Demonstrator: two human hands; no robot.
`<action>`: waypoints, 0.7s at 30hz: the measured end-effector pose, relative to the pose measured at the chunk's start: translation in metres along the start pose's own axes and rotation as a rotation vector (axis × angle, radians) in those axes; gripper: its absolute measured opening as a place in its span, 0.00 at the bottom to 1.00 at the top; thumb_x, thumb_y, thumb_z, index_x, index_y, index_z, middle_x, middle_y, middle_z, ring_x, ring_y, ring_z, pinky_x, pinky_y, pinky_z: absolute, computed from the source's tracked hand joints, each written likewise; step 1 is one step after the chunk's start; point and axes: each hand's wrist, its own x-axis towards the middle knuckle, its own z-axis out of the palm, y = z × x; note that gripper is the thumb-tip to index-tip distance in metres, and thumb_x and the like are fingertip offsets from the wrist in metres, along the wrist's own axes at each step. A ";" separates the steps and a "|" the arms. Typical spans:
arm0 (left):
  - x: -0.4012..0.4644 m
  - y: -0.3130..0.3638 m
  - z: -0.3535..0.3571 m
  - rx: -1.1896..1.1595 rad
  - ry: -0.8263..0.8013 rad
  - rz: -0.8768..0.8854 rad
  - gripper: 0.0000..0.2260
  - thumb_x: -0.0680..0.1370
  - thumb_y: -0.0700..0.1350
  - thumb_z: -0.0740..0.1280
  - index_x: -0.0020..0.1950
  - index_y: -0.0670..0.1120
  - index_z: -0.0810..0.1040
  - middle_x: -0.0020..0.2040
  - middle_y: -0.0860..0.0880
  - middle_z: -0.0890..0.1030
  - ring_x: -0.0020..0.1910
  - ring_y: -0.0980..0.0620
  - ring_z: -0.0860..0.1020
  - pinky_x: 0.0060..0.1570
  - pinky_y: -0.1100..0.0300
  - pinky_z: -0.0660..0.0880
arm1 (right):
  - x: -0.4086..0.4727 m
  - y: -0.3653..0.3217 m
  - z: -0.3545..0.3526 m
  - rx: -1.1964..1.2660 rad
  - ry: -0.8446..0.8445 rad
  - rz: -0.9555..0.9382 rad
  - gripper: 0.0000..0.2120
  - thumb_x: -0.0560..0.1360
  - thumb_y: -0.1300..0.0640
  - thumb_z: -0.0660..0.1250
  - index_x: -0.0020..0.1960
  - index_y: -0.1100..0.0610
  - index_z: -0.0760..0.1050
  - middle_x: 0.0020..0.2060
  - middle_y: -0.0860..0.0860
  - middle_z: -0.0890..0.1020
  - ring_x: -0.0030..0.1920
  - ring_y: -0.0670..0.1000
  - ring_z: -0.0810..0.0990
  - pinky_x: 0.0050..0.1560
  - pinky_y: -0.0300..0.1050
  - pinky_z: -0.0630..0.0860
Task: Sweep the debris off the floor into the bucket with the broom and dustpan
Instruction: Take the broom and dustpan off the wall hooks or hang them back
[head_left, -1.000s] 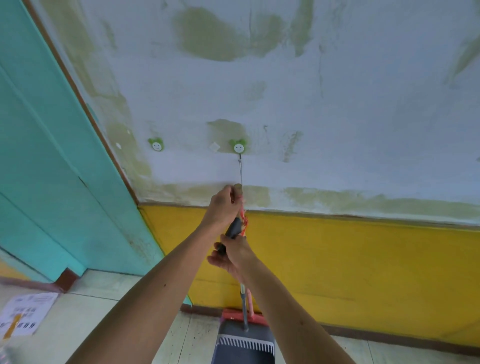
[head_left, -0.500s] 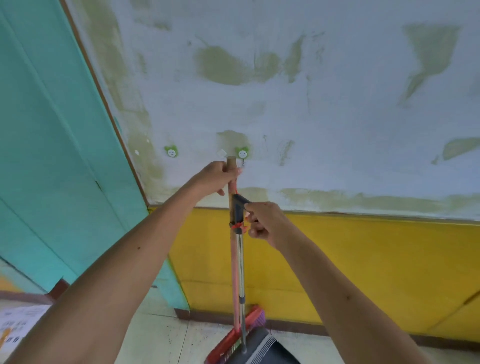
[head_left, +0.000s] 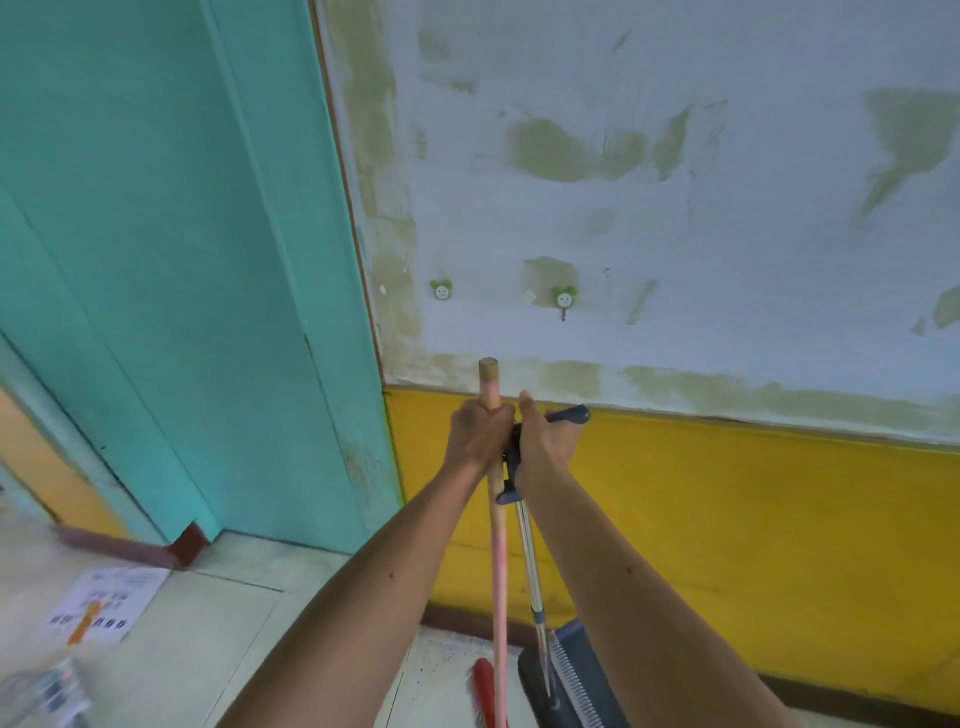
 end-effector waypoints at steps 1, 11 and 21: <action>-0.004 0.000 0.001 0.011 0.022 -0.011 0.14 0.73 0.50 0.65 0.36 0.40 0.79 0.30 0.47 0.77 0.27 0.51 0.75 0.26 0.62 0.67 | -0.004 0.003 0.005 0.024 0.033 -0.016 0.19 0.75 0.52 0.73 0.56 0.64 0.71 0.45 0.61 0.83 0.46 0.61 0.84 0.49 0.60 0.82; -0.016 -0.021 -0.053 0.243 0.077 0.015 0.11 0.73 0.48 0.63 0.39 0.41 0.78 0.35 0.43 0.83 0.33 0.45 0.82 0.34 0.55 0.80 | 0.009 0.006 0.012 -0.147 0.076 0.022 0.07 0.77 0.58 0.63 0.42 0.60 0.68 0.27 0.56 0.73 0.26 0.55 0.70 0.29 0.44 0.67; -0.053 -0.084 -0.170 0.398 -0.233 -0.533 0.21 0.78 0.58 0.57 0.43 0.42 0.78 0.29 0.41 0.84 0.26 0.47 0.84 0.28 0.59 0.80 | -0.042 0.045 0.079 -0.488 -0.522 0.057 0.16 0.77 0.58 0.68 0.33 0.60 0.69 0.24 0.53 0.71 0.20 0.51 0.68 0.27 0.45 0.67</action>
